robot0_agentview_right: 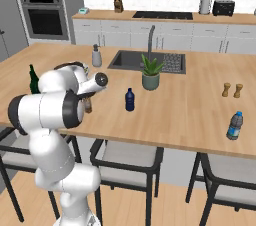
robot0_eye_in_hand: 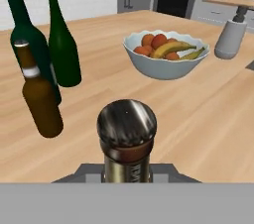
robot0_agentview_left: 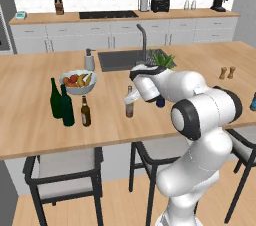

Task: Move the plastic bottles in the middle to the plastics group, and the glass bottles in the middle to the glass group.

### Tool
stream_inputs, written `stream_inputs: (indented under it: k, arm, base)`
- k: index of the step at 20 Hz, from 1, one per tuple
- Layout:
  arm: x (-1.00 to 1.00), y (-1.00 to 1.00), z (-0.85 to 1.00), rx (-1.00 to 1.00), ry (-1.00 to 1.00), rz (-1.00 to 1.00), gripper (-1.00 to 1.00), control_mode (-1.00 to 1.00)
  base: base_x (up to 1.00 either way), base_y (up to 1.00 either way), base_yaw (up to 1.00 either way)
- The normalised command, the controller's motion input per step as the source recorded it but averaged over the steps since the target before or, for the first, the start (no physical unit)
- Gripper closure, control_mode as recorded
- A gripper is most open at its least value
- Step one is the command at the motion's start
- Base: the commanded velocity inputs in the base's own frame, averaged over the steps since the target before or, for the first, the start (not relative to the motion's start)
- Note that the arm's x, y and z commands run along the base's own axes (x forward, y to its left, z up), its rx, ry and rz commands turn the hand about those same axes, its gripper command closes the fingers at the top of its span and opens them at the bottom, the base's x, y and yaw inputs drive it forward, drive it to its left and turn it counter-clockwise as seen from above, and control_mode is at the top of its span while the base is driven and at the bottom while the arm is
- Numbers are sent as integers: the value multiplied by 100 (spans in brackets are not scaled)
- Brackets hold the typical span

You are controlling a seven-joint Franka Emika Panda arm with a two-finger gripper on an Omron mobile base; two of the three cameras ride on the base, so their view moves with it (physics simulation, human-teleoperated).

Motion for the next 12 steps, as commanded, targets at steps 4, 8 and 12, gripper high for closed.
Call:
stream_inputs:
  k: [4,8,12]
  arm:
    - [-1,38,15,-4,0,11,100,-100]
    - [-1,39,17,-1,0,8,100,-100]
    - [0,42,11,0,0,5,100,-100]
  base:
    - [0,0,0]
    - [0,0,0]
    - [0,0,0]
